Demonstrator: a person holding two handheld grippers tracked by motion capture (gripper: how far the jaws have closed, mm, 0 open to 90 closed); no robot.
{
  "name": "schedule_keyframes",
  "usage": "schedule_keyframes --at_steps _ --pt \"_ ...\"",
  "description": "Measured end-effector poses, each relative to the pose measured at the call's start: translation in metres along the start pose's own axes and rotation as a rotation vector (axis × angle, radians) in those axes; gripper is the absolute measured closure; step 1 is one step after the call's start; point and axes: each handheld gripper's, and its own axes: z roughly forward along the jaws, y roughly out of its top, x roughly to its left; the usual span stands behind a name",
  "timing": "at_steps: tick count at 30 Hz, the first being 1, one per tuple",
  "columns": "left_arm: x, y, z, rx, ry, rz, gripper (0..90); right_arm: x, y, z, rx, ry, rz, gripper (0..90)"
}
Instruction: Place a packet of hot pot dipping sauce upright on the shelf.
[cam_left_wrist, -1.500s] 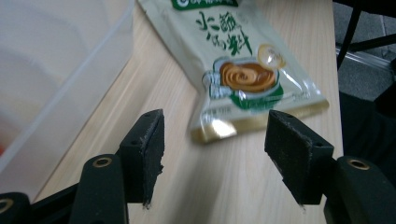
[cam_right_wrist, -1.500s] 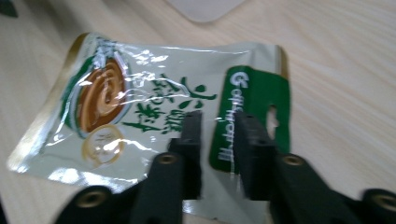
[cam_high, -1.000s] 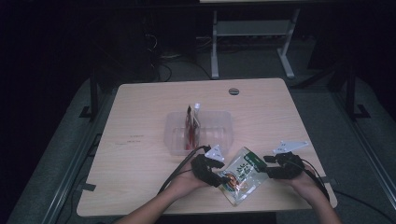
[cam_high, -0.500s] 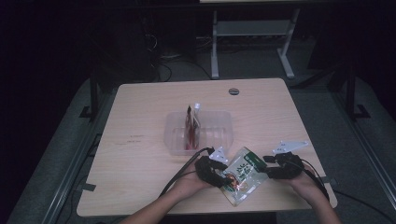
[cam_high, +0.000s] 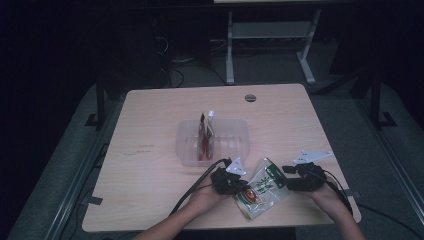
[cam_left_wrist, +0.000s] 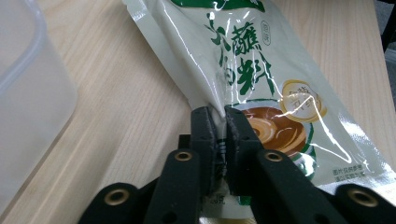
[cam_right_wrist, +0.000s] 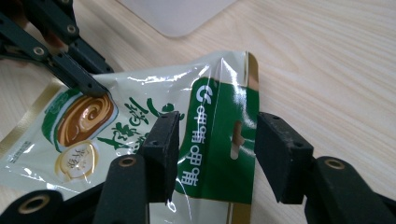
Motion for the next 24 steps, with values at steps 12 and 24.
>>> schedule_keyframes --at_steps 12,24 --pt "0.012 -0.003 -0.014 -0.043 -0.098 -0.069 90.0 -0.003 0.0 -0.009 -0.057 0.038 0.03 39.9" --pt "0.01 -0.001 -0.049 -0.069 -0.126 -0.036 90.0 -0.003 0.001 -0.016 -0.109 0.111 0.019 36.0"
